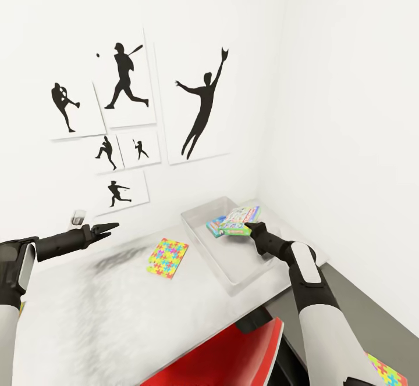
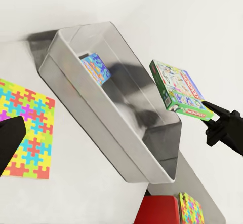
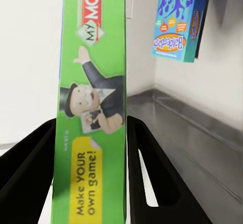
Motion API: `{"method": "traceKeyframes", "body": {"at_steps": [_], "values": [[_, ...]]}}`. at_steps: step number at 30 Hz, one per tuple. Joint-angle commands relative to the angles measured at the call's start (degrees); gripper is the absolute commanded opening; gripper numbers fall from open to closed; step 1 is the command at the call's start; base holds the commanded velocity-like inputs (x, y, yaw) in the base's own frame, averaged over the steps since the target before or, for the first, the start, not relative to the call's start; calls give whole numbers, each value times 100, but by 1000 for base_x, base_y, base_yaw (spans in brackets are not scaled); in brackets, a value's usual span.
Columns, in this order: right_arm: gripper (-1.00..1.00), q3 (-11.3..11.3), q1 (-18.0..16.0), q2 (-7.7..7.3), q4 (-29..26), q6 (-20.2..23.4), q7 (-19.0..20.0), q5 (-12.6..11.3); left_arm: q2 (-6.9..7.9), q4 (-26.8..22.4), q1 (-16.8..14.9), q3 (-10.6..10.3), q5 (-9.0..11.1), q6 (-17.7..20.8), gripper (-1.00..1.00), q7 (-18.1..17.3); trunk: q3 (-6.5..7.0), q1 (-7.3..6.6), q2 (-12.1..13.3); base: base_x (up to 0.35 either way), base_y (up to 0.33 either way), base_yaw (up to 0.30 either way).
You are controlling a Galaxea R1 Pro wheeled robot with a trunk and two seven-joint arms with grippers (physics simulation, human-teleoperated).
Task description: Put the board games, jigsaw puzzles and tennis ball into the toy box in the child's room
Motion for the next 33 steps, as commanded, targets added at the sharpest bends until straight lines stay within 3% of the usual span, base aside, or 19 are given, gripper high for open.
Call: {"method": "traceKeyframes", "body": {"at_steps": [1, 21, 33], "values": [[-100, -20, -7, 7, -8, 20, -56, -69, 1, 1, -5, 4, 12, 57, 100, -11, -15, 4, -13, 0, 0, 2], [-100, 7, -7, 30, 0, 23, -59, -63, 1, 1, -5, 4, 15, 66, 100, -11, -64, 4, -13, 0, 0, -1], [-100, 10, -3, 29, 1, 16, -59, -56, 1, 1, -5, 4, 15, 66, 100, -7, -127, 4, -13, 0, 0, -84]]}}
